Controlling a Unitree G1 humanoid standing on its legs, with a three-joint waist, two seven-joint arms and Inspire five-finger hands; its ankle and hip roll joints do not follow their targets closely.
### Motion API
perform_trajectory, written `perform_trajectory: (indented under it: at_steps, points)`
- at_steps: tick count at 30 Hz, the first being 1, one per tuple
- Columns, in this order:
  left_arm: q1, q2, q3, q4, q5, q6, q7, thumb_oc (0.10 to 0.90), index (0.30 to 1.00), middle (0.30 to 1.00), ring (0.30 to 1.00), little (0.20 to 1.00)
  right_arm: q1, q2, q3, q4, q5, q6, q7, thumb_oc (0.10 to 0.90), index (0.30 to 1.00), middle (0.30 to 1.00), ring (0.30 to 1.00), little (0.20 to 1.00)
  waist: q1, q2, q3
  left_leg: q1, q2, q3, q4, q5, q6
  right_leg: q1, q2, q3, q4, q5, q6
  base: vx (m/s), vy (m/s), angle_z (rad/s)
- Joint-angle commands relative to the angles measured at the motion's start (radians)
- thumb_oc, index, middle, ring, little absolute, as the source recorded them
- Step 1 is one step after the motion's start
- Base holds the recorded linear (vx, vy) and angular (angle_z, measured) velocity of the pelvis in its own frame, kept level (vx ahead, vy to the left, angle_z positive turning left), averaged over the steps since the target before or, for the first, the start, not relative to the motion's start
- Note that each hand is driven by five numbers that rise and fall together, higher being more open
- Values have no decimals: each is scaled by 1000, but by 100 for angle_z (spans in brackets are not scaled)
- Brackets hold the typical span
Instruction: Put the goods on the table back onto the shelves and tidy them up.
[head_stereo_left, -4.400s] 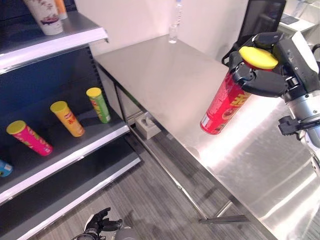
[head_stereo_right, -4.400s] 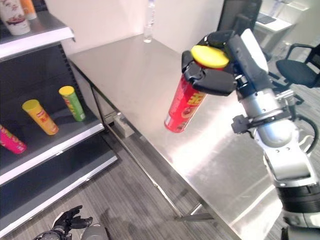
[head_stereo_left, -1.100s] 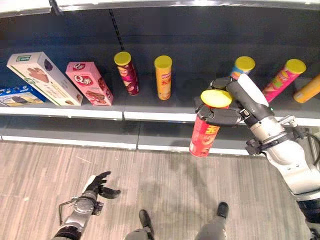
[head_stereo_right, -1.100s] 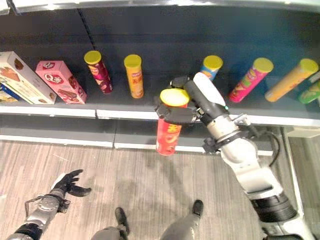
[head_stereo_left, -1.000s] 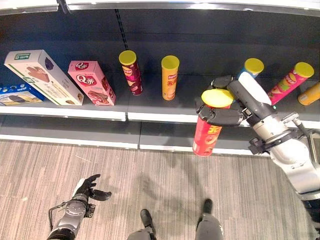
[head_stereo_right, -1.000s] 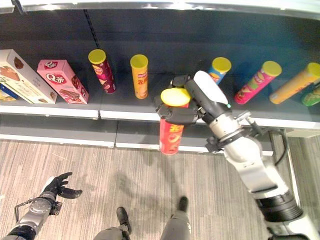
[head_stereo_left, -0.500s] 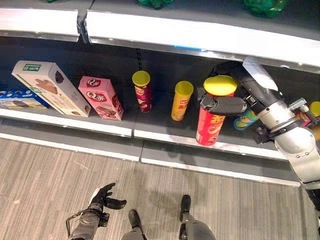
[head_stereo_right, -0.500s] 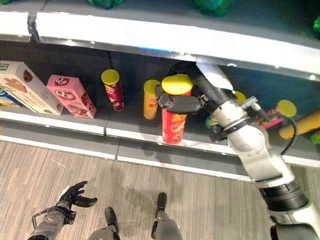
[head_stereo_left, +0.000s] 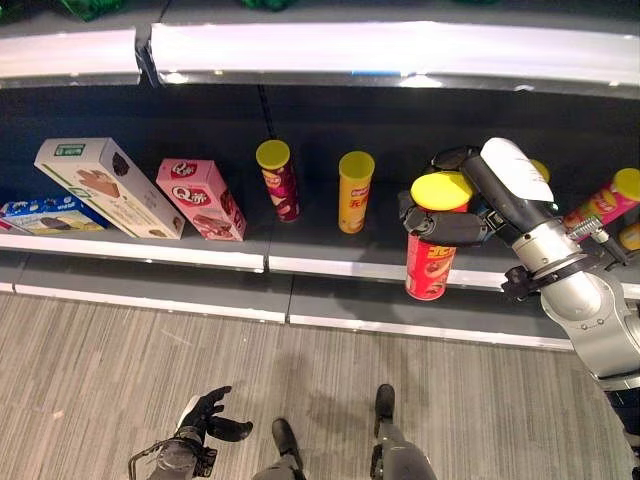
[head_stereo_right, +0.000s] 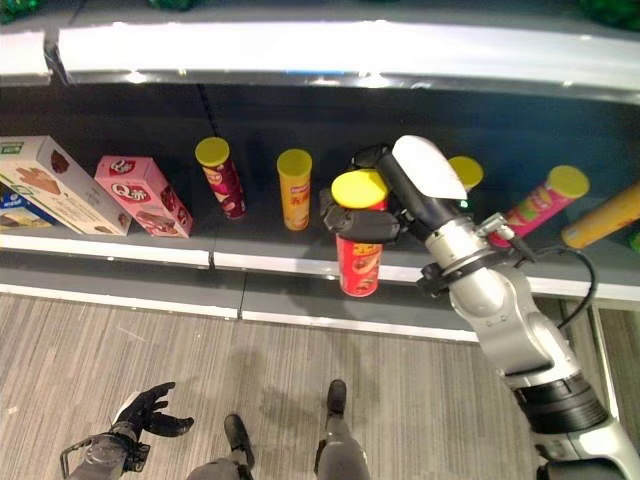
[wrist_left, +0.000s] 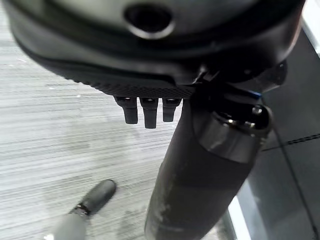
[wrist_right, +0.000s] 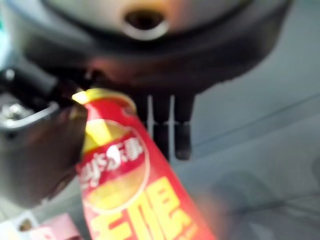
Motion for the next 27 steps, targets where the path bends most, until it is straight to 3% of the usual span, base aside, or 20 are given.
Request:
perform_trajectory:
  at_steps: [1, 4, 6, 10, 27]
  points:
    - [-61, 111, -17, 3, -31, -35, 48, 800, 900, 900, 900, 900, -267, -35, -96, -78, -50, -38, -150, 400, 300, 300, 300, 300, 37, 5, 52, 41, 48, -2, 95, -148, -31, -12, -119, -17, 189, -165, 116, -104, 3, 11]
    - [-61, 122, -21, 23, -38, -34, 50, 800, 900, 900, 900, 900, -330, -55, -90, -57, -81, -27, -180, 400, 300, 300, 300, 300, 47, 24, 56, 5, 56, -23, 109, -165, -37, -39, -123, -12, 202, -181, 128, -7, 10, 12]
    - [-58, 120, -22, 42, -33, -34, 49, 800, 900, 900, 900, 900, -370, -64, -77, -47, -98, -22, -192, 400, 300, 300, 300, 300, 47, 33, 60, -21, 53, -16, 109, -143, -33, -54, -132, -28, 194, -158, 120, -22, 13, 15]
    - [-58, 119, -31, 31, -34, -42, 44, 800, 900, 900, 900, 900, -403, -58, -43, -42, -124, -22, -205, 400, 300, 300, 300, 300, 57, 63, 49, -8, 42, -27, 56, -142, -37, -48, -131, -31, 167, -160, 142, 24, 21, 7]
    - [-67, 107, -56, 0, -26, -67, 49, 800, 900, 900, 900, 900, -393, -58, -86, 59, -235, 17, -313, 400, 300, 300, 300, 300, 63, 107, 67, -8, 35, -30, 35, -137, -40, -56, -147, -42, 167, -159, 146, 4, 2, 6]
